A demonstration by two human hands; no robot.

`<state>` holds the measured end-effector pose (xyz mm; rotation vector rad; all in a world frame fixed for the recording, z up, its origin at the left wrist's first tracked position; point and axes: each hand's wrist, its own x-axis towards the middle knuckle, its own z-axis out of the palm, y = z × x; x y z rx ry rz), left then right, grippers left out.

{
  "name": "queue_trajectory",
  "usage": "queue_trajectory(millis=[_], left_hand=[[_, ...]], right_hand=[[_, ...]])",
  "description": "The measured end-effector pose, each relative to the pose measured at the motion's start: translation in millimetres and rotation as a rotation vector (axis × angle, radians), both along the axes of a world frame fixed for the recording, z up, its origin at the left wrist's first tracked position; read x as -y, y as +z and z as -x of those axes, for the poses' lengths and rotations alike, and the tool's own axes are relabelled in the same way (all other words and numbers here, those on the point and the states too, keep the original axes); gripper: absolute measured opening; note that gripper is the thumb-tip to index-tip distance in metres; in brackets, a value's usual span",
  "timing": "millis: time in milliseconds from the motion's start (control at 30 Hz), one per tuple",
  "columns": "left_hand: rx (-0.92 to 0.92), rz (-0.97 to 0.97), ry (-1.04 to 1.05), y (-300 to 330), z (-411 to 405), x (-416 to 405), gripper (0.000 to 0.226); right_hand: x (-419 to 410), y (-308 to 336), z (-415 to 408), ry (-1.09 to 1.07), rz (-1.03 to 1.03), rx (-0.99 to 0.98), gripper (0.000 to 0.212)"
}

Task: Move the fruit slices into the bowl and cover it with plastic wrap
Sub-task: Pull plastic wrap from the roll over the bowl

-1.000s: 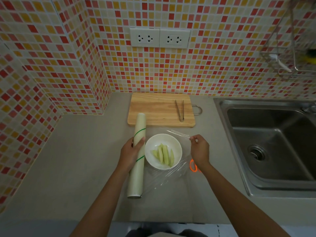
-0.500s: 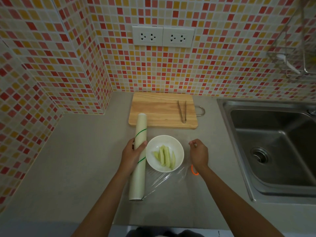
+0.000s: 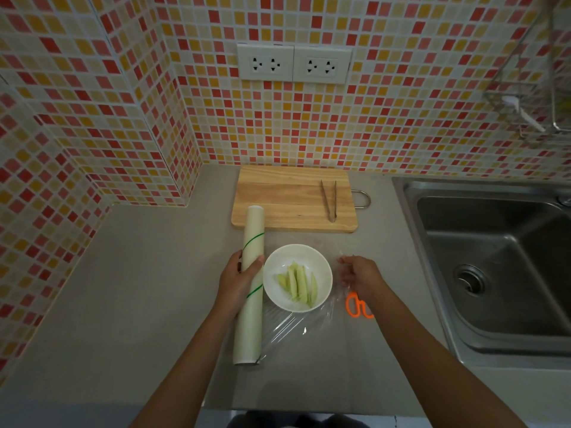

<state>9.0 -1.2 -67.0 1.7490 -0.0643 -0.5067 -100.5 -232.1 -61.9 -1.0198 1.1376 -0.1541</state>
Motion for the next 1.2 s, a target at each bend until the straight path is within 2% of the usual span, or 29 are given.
queue_trajectory(millis=[100,233,367,467,567,733,867,1200], left_hand=[[0.001,0.007,-0.006,-1,0,0,0.035],[0.015,0.017,-0.004,-2,-1,1,0.02],[0.022,0.014,0.0,-2,-1,1,0.017],[0.02,0.016,-0.001,-1,0,1,0.02],[0.019,0.012,-0.011,2,1,0,0.027],[0.008,0.016,0.003,5,3,0,0.025],[0.006,0.025,-0.004,5,4,0,0.028],[0.043,0.01,-0.026,7,5,0,0.022]], right_hand=[[-3,2,-7,-0.085,0.053,0.013,0.02],[-13,0,-10,-0.201,0.36,0.089,0.021],[-38,-5,-3,-0.072,0.549,0.174,0.034],[-52,-7,-2,0.066,0.502,0.213,0.038],[-59,-7,-2,0.114,0.335,0.247,0.041],[-55,0,-1,0.226,0.257,0.193,0.051],[-51,-2,0,0.135,0.349,0.26,0.05],[-67,-6,-10,-0.016,0.263,0.336,0.034]])
